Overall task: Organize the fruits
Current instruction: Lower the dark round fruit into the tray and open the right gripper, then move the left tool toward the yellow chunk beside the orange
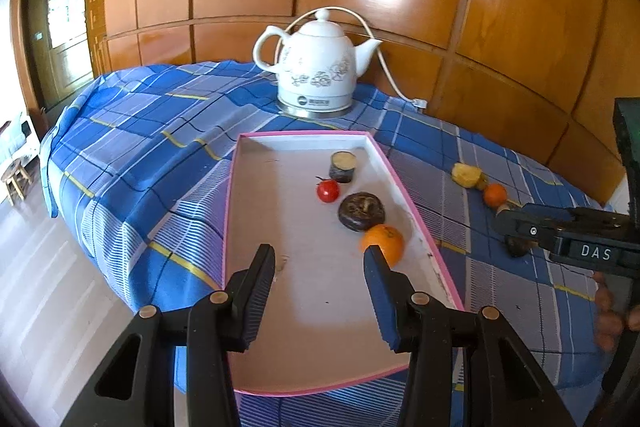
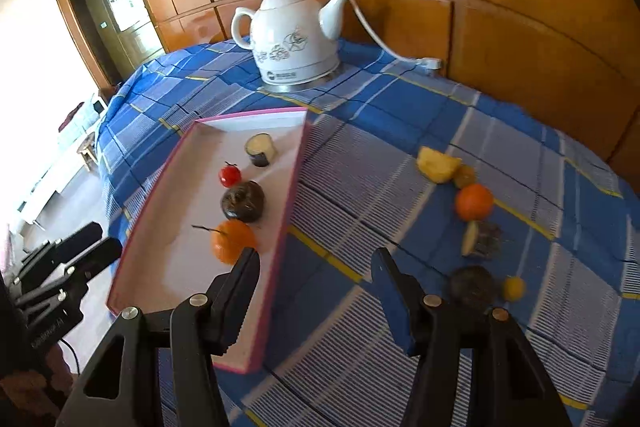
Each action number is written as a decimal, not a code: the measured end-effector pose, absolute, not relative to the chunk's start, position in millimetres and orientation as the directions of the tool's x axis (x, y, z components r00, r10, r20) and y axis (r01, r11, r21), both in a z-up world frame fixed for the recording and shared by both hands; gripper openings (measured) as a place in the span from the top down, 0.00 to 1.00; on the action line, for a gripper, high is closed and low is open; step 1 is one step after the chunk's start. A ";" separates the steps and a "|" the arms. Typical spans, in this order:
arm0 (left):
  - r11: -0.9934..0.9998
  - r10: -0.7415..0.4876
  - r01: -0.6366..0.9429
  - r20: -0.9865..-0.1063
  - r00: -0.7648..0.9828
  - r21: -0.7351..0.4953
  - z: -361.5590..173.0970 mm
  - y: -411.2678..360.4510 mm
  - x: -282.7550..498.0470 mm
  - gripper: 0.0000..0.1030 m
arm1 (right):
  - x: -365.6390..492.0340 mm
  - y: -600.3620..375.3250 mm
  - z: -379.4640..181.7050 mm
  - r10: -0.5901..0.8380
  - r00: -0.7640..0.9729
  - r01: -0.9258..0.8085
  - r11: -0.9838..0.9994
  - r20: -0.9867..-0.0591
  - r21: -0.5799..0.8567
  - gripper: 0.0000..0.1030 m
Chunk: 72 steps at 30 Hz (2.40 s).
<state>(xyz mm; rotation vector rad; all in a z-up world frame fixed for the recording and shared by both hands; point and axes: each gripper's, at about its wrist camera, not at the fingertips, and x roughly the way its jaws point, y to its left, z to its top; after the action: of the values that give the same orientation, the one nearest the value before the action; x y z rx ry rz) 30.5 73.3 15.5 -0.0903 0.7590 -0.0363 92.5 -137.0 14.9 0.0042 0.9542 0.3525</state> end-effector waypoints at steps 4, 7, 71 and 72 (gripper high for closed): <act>0.996 -0.073 0.025 -0.684 0.726 -0.081 16.9 63.8 28.6 0.54 | 83.0 -147.6 17.4 0.275 0.543 -0.287 0.949 -0.793 0.132 0.43; 0.997 -0.076 0.038 -0.684 0.725 -0.071 17.2 58.0 27.6 0.54 | 78.3 -154.9 19.1 0.255 0.555 -0.282 0.953 -0.792 0.109 0.43; 0.945 -0.283 0.294 -0.812 0.511 -0.144 -1.2 -88.7 149.8 0.54 | 91.2 -368.2 2.0 -0.037 0.539 0.198 0.977 -0.841 0.084 0.43; 0.944 -0.283 0.299 -0.813 0.509 -0.142 -2.3 -92.8 157.0 0.54 | 91.2 -367.5 2.6 -0.032 0.542 0.194 0.977 -0.840 0.087 0.43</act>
<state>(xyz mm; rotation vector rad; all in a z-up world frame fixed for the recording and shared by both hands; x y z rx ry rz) 157.0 -92.8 -2.3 0.0173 0.9753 -0.3506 91.2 -367.5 2.6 0.1781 0.9908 -0.1354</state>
